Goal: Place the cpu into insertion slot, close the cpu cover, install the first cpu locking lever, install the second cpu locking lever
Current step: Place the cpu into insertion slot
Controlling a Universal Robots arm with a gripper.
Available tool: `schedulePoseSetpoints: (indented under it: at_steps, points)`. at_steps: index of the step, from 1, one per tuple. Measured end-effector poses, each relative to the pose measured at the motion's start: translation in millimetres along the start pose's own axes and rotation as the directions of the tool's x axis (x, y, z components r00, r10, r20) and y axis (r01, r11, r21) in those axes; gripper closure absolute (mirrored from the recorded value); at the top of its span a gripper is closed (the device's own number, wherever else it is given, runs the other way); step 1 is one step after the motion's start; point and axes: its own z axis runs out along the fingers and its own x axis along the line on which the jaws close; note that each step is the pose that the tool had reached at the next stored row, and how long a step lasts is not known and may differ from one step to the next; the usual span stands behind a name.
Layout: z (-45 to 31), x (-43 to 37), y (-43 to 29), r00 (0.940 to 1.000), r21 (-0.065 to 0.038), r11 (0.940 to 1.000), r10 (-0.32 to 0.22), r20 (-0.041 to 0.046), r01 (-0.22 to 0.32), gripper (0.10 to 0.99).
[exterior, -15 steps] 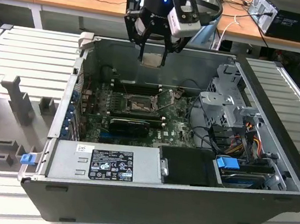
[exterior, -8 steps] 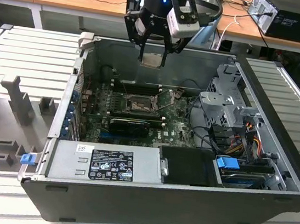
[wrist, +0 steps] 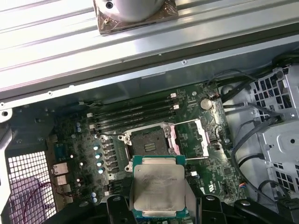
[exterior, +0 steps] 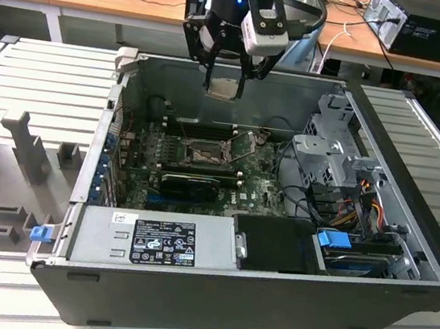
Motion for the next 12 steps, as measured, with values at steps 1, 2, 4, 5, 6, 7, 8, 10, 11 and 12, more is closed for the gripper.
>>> schedulePoseSetpoints:
  at_steps: [1, 2, 4, 5, 6, 7, 8, 10, 11, 12]
  points:
    - [0.0, 0.0, 0.0, 0.9999, 0.0, 0.9999, 0.01, 0.0009, -0.01, 0.557]
    - [0.1, 0.0, 0.0, 0.9996, -0.001, 0.9996, 0.029, 0.0026, -0.029, 0.557]
    - [0.1, 0.0, 0.0, 0.9991, -0.001, 0.9991, 0.043, 0.0038, -0.043, 0.557]
    - [0.1, 0.0, 0.0, 0.9987, -0.001, 0.9987, 0.051, 0.0046, -0.051, 0.557]
    - [0.2, 0.0, 0.0, 0.9981, -0.001, 0.9981, 0.062, 0.0055, -0.062, 0.557]
    - [0.3, 0.0, 0.0, 0.9969, -0.002, 0.997, 0.078, 0.0069, -0.078, 0.557]
    - [0.4, 0.0, -0.1, 0.9959, -0.002, 0.9959, 0.09, 0.008, -0.09, 0.557]
    - [1.1, 0.0, -0.1, 0.9925, -0.003, 0.9925, 0.122, 0.0109, -0.122, 0.557]
    - [1.5, 0.0, -0.1, 0.9894, -0.004, 0.9895, 0.145, 0.0129, -0.145, 0.557]
    - [1.9, 0.0, -0.2, 0.9851, -0.004, 0.9852, 0.171, 0.0152, -0.171, 0.557]
